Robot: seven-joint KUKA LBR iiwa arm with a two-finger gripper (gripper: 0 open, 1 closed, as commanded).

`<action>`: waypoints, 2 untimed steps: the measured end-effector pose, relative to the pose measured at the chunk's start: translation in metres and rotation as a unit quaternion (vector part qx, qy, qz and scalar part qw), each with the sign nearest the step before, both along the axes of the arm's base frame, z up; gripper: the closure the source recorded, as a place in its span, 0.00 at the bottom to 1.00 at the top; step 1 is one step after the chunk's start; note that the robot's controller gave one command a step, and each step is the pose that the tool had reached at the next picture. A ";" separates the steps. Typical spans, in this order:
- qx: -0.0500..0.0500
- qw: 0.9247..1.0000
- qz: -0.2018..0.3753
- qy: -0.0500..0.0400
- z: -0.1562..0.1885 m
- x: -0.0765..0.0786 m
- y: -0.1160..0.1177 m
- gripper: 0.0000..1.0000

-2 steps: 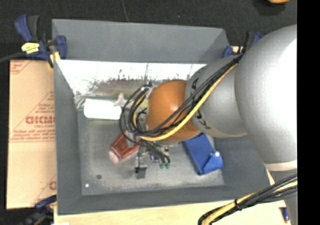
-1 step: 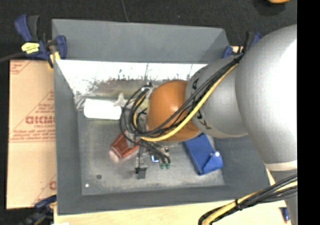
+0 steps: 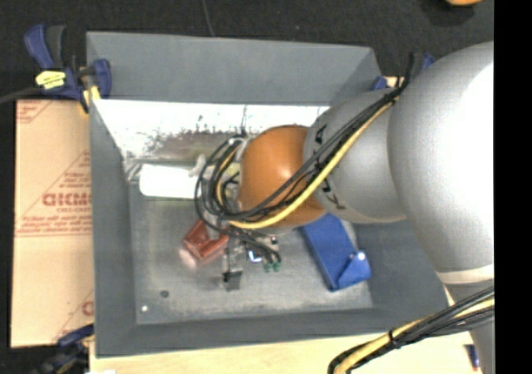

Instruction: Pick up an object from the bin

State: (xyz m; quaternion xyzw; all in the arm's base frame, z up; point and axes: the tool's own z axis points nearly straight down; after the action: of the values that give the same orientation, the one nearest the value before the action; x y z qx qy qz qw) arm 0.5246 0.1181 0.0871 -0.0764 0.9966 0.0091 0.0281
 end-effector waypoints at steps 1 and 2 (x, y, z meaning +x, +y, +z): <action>-0.002 0.998 0.065 -0.009 -0.001 0.003 -0.002 0.00; 0.000 1.000 0.000 -0.009 -0.004 0.045 0.013 0.00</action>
Offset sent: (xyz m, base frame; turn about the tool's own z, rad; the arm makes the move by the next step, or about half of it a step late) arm 0.1077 0.0442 -0.0171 -0.2268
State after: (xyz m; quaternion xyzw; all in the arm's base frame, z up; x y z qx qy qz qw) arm 0.5692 0.1307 0.0826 -0.0768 0.9963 0.0089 0.0372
